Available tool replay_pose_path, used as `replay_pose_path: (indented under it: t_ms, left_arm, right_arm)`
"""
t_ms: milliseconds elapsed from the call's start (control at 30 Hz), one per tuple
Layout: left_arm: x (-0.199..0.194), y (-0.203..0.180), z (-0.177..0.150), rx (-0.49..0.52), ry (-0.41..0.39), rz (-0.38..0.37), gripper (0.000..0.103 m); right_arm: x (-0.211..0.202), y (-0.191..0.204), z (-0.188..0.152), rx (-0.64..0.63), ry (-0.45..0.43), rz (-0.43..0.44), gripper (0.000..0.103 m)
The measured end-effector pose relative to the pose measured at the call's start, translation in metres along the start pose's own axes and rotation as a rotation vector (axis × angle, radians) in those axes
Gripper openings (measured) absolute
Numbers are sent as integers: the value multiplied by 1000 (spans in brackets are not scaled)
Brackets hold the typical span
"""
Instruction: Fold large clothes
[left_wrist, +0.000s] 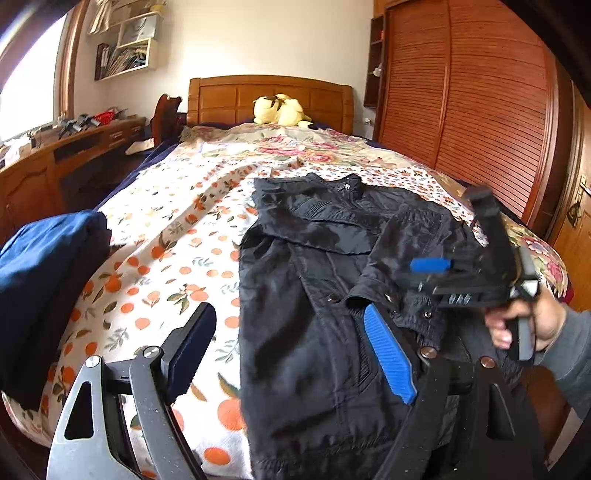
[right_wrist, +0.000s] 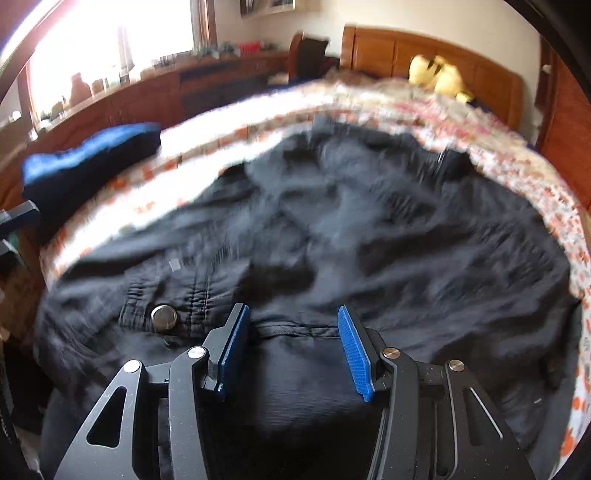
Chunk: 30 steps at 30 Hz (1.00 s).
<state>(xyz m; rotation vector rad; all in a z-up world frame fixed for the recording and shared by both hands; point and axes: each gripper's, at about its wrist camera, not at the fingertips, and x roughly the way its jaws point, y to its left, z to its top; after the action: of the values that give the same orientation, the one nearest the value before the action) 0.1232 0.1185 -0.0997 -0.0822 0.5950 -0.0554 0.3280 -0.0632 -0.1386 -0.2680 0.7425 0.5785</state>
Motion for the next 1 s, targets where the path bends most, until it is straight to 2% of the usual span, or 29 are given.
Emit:
replay_pose_path:
  t_ms: [33,200,367,567,833,1000]
  left_arm:
    - [-1,2,-2,-6,-1,8,83]
    - [1,9,-9,6,-5,50,83]
    - [5,13,-17,-3,22,46,83]
    - [13,14,-29,-2,63,46,83]
    - [21,14,-43,-27,115,20,83]
    - [20,12,-48,-26,117,18,83]
  right_arm:
    - [10,0,-4,-4,20,-8,52]
    - [16,-6,-1,-7,1,-14,52]
    - [-23,1,-24,-5,-53,-24,52]
    - [-80,-16,-74,14,-97,-79,52]
    - [-131,-71,-149,120,-65,-252,52]
    - [-155,-103,-183,244,-50,-294,52]
